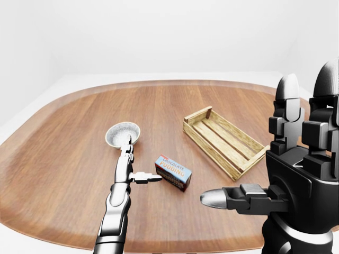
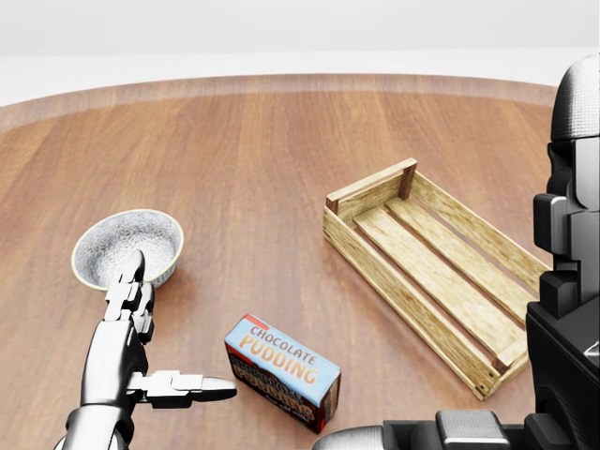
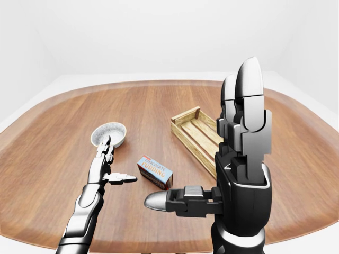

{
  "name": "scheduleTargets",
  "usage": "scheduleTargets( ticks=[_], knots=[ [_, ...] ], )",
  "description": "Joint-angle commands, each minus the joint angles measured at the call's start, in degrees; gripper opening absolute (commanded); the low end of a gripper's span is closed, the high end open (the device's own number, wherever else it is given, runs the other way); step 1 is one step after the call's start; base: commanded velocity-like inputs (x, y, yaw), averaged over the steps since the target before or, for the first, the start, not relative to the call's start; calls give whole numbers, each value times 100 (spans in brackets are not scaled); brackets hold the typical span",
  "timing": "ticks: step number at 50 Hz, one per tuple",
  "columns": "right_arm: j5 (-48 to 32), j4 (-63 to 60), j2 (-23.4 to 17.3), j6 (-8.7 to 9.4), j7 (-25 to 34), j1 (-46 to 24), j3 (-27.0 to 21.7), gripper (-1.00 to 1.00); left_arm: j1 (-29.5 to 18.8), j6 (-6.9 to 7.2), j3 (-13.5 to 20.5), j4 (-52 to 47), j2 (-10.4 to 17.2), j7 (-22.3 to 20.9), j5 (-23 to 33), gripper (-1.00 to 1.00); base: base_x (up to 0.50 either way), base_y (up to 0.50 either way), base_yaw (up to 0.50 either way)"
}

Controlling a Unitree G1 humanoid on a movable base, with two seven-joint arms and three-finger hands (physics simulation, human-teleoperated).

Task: Pick up the chocolate pudding and put it in the tray.

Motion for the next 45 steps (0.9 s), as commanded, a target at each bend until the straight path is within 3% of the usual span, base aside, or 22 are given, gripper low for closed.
scheduleTargets(
  ticks=[1, 15, 19, 34, 38, 45],
  knots=[
    [5, 0, -17, 32, -13, -23, 1, 100, -10, -15, 6, 25, 2, -5, -19, 100, 20, 0, 0],
    [0, 0, 80, 116, 60, -133, -67, 100, -24, -10, 9, 44, 3, 10, -23, 100, 20, 0, 0],
    [45, -1, 37, 277, 58, -192, -58, 100, -31, 12, 12, 32, 5, 13, -26, 100, 4, 0, 0],
    [79, 0, -99, 300, -61, -179, -25, 100, -50, -2, 62, 24, 2, 3, -143, 100, 0, 0, 0],
    [65, 0, -96, 255, -50, -139, 4, 100, -56, -89, 16, 111, 34, 89, 29, 100, 0, 0, 0],
    [34, -1, -168, 327, -98, -169, 46, 100, -30, -43, 19, 37, 13, 94, 49, 100, 0, 0, 0]
  ],
)
